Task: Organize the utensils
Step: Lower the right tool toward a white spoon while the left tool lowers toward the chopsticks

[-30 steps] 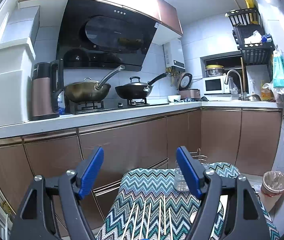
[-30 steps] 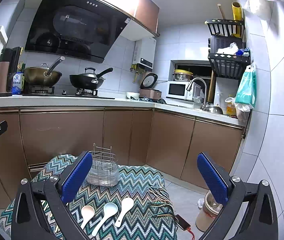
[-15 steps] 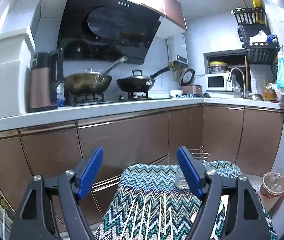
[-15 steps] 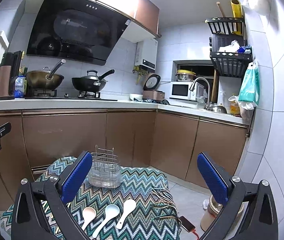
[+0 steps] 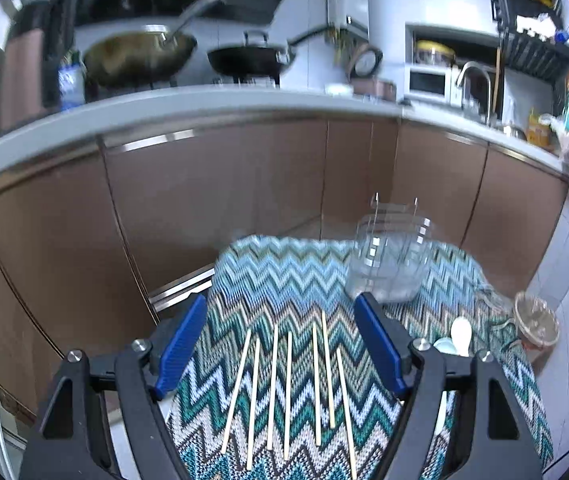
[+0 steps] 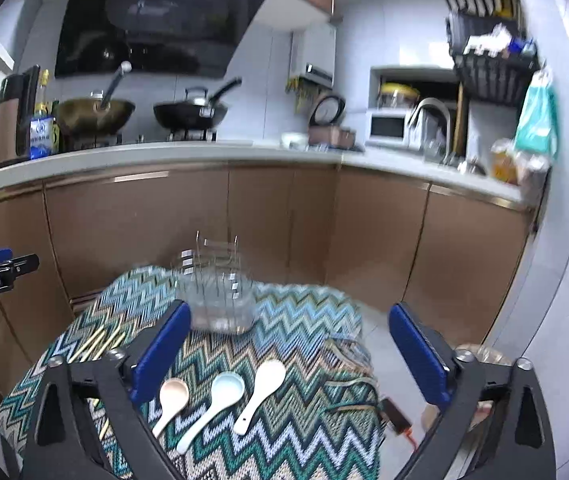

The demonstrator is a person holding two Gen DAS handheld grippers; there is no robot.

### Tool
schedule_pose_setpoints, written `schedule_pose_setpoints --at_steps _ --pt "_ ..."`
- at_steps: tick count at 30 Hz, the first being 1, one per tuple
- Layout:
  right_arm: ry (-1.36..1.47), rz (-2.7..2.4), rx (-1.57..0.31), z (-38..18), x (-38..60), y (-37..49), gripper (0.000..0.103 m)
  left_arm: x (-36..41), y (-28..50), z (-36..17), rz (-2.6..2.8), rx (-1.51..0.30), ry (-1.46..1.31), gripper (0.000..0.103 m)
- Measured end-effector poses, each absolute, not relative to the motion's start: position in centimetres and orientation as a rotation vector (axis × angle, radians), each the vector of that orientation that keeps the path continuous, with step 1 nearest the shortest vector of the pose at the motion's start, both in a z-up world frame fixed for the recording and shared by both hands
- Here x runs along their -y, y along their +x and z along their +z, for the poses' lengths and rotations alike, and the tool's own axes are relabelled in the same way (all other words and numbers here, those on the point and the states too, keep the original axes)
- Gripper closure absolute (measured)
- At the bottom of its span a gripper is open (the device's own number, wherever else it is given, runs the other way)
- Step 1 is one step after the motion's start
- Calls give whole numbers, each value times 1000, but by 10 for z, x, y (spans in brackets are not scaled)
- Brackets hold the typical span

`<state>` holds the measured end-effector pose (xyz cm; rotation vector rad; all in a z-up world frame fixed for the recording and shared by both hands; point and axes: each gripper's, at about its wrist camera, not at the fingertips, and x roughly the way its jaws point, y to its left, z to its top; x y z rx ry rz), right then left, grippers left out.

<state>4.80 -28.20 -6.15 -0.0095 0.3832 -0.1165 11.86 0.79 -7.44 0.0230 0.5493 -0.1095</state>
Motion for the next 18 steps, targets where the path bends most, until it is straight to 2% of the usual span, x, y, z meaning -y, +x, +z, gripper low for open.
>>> schedule_pose_setpoints --at_steps 2,6,8,10,14,18 --pt "12 -91 -430 -75 287 60 25 -5 130 -86 -125 -603 24 28" --pt "60 2 -543 -107 297 87 39 -9 157 -104 -149 -715 8 29" --pt "85 61 -595 -124 300 99 51 -10 169 -114 -151 -763 5 30" --pt "103 129 -657 -145 300 116 57 -11 185 -125 -154 -813 6 32" --pt "117 232 -748 -174 299 143 66 -9 215 -145 -171 -915 9 48" --pt "141 325 -810 -192 300 164 69 -9 249 -162 -183 -1018 -9 55"
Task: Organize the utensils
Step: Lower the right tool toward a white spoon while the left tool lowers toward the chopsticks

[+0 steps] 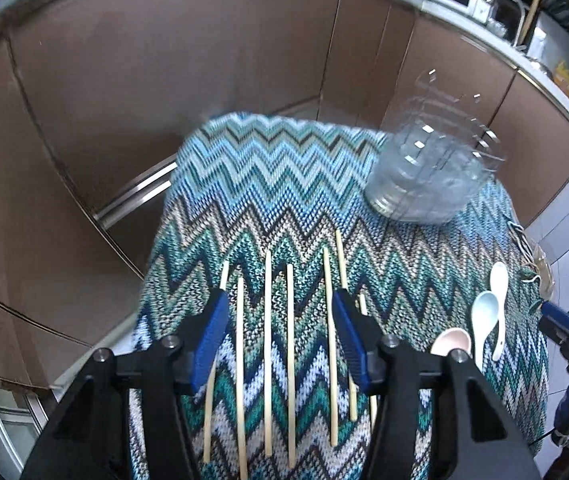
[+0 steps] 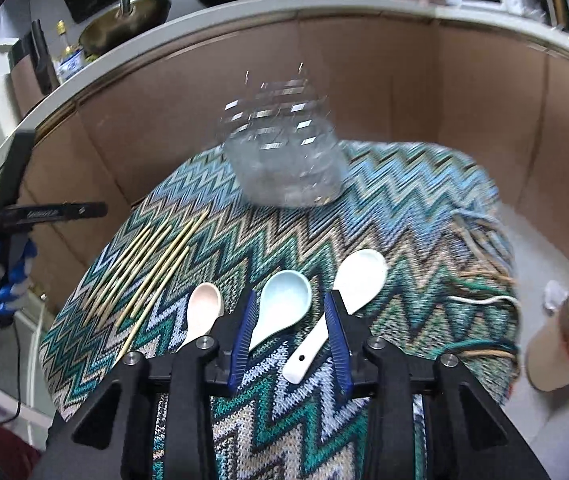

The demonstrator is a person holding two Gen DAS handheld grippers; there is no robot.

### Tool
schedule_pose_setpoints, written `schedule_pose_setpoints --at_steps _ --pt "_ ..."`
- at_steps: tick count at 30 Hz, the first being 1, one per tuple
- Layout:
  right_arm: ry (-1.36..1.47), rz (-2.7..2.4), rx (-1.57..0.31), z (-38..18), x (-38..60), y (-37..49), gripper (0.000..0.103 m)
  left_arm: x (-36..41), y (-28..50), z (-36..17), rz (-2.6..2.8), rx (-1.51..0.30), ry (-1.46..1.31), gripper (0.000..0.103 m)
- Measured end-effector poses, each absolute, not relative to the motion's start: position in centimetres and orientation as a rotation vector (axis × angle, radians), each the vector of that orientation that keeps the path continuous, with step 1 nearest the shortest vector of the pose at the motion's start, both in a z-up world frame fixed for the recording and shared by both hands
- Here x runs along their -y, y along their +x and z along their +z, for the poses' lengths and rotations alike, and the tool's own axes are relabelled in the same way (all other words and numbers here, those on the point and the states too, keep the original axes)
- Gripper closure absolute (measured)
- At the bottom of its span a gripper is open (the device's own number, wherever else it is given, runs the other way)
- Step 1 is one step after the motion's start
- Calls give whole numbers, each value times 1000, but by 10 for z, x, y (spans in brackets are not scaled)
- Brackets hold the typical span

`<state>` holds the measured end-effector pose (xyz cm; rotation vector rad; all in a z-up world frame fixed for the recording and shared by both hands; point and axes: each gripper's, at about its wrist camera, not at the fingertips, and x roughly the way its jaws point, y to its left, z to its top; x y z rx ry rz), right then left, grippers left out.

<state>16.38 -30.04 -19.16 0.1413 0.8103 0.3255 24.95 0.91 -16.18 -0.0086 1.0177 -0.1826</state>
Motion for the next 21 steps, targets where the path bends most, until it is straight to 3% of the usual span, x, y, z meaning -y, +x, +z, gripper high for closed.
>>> schedule_pose_setpoints --at_steps 11,21 --pt "148 491 -899 -216 301 208 78 5 308 -210 -171 -1246 0 83" --pt "156 560 -925 -230 302 223 78 6 323 -223 -126 -1306 24 85"
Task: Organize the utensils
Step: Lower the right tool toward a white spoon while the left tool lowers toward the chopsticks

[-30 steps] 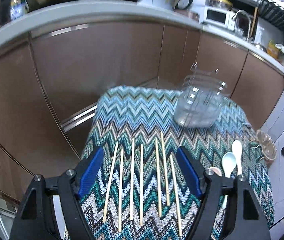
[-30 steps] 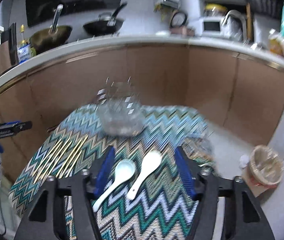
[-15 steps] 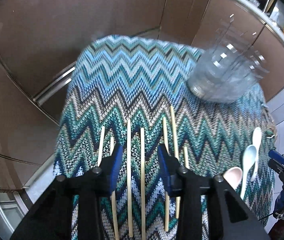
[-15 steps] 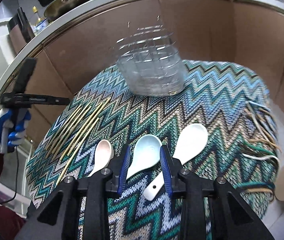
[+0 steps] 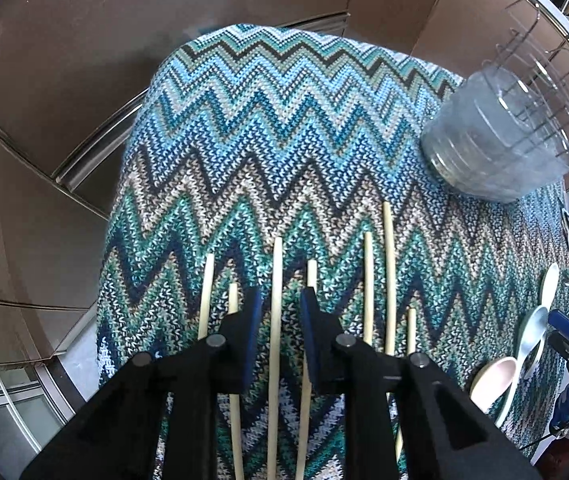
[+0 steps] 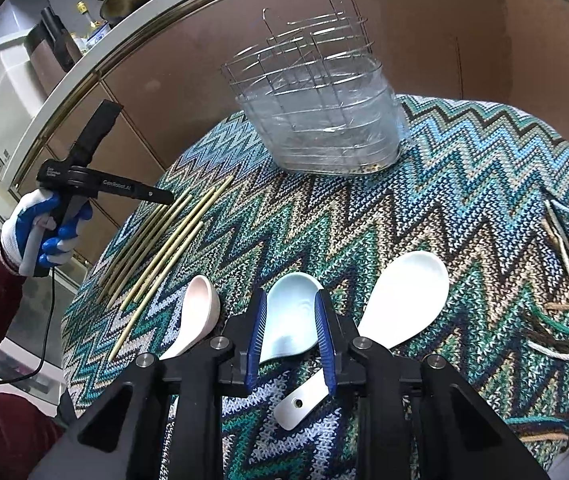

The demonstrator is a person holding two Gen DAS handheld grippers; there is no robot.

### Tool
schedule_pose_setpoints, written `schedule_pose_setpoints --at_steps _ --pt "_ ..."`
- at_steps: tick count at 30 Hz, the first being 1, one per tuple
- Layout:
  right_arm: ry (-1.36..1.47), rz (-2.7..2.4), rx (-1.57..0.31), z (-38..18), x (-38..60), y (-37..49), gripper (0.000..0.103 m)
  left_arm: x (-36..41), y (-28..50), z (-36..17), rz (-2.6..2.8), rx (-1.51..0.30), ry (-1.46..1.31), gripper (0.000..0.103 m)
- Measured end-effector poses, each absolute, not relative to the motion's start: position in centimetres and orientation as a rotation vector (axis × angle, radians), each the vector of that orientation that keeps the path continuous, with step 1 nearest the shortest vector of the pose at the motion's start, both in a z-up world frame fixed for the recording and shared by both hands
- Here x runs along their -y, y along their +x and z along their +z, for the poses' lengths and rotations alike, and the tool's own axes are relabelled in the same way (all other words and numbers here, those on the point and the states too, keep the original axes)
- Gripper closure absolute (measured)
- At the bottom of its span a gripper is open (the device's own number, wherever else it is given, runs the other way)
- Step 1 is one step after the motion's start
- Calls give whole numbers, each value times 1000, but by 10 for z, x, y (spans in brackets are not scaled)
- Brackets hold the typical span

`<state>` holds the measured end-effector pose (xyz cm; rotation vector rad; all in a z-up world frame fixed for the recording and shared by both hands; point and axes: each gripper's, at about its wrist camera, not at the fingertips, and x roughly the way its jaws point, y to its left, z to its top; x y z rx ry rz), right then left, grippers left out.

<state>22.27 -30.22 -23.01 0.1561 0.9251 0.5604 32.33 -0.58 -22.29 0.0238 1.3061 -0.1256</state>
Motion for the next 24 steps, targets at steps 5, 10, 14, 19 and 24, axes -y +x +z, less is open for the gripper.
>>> schedule_pose_setpoints --at_steps 5,10,14,19,24 --pt "142 581 -934 -232 299 226 78 6 334 -232 -130 -1339 23 89" --pt "135 597 -952 -236 297 231 78 5 342 -239 -132 -1354 25 89" --pt "121 599 -945 -233 298 231 78 5 342 -247 -138 -1371 27 89" --pt "119 593 -933 -227 310 230 78 4 335 -256 -138 -1375 38 90" --pt "112 601 -968 -235 314 239 77 11 336 -258 -131 -1391 65 92"
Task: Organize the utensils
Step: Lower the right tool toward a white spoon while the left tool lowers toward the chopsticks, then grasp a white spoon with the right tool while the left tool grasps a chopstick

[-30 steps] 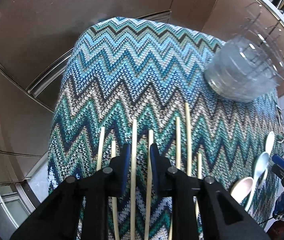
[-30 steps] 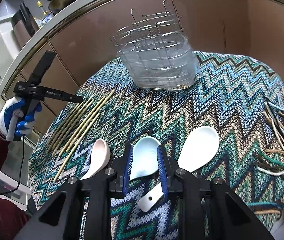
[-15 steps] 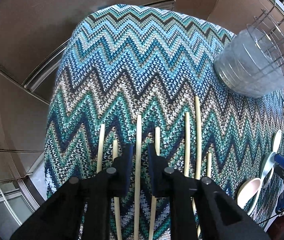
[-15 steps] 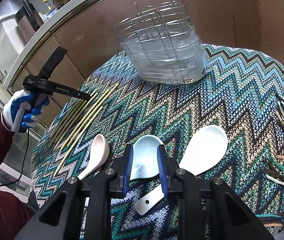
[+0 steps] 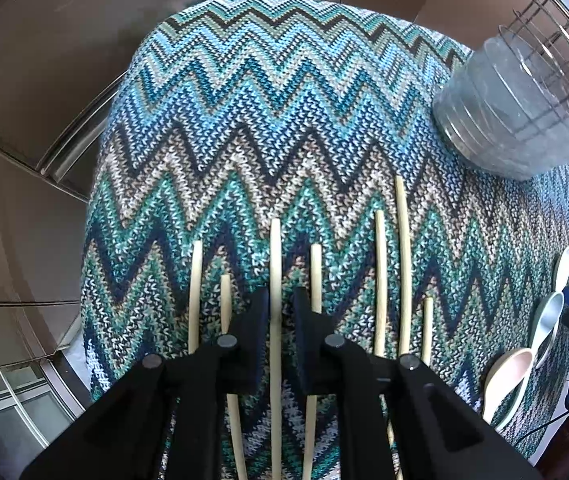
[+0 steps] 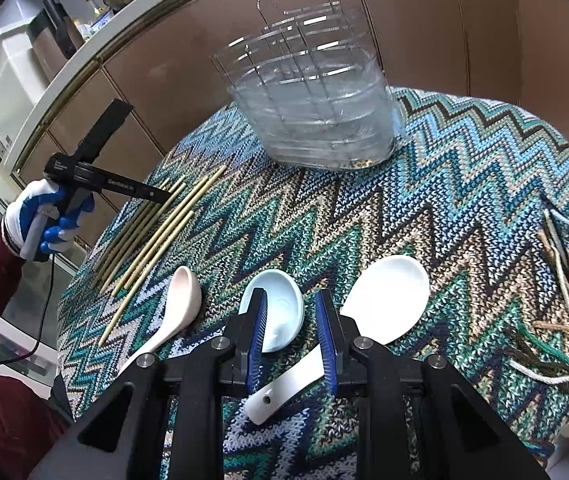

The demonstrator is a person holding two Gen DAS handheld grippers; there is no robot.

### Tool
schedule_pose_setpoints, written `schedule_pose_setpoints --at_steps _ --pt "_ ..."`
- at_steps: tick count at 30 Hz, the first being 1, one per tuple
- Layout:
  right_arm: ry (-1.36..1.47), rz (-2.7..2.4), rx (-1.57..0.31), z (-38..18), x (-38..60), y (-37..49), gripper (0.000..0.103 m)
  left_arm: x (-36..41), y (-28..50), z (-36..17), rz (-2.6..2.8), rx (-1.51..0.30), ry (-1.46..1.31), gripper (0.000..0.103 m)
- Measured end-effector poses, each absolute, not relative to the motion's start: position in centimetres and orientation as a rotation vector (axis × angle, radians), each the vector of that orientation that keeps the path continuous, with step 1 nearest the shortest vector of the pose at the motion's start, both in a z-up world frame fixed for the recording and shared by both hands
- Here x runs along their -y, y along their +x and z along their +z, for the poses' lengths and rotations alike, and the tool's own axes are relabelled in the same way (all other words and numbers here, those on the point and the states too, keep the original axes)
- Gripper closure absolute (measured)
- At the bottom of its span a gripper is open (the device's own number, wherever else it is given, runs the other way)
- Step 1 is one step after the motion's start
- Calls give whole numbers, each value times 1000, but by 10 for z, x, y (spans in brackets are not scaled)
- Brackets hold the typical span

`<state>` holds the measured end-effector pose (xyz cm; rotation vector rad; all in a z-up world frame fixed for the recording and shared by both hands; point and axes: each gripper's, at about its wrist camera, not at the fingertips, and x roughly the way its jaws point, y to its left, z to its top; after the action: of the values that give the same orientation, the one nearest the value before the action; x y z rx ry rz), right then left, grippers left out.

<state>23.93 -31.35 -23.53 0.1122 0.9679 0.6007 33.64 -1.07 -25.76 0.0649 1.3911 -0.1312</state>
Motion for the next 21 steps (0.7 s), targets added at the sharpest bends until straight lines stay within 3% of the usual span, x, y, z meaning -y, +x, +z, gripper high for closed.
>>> schedule_pose_setpoints --at_steps 12,16,21 --pt "114 645 -1037 -252 312 252 79 17 344 -259 -98 -1423 93 95" --pt "89 643 -1033 -252 307 255 95 17 344 -259 -90 -1408 68 98" --pt "37 620 -984 -239 299 248 97 9 332 -253 -90 -1359 46 98"
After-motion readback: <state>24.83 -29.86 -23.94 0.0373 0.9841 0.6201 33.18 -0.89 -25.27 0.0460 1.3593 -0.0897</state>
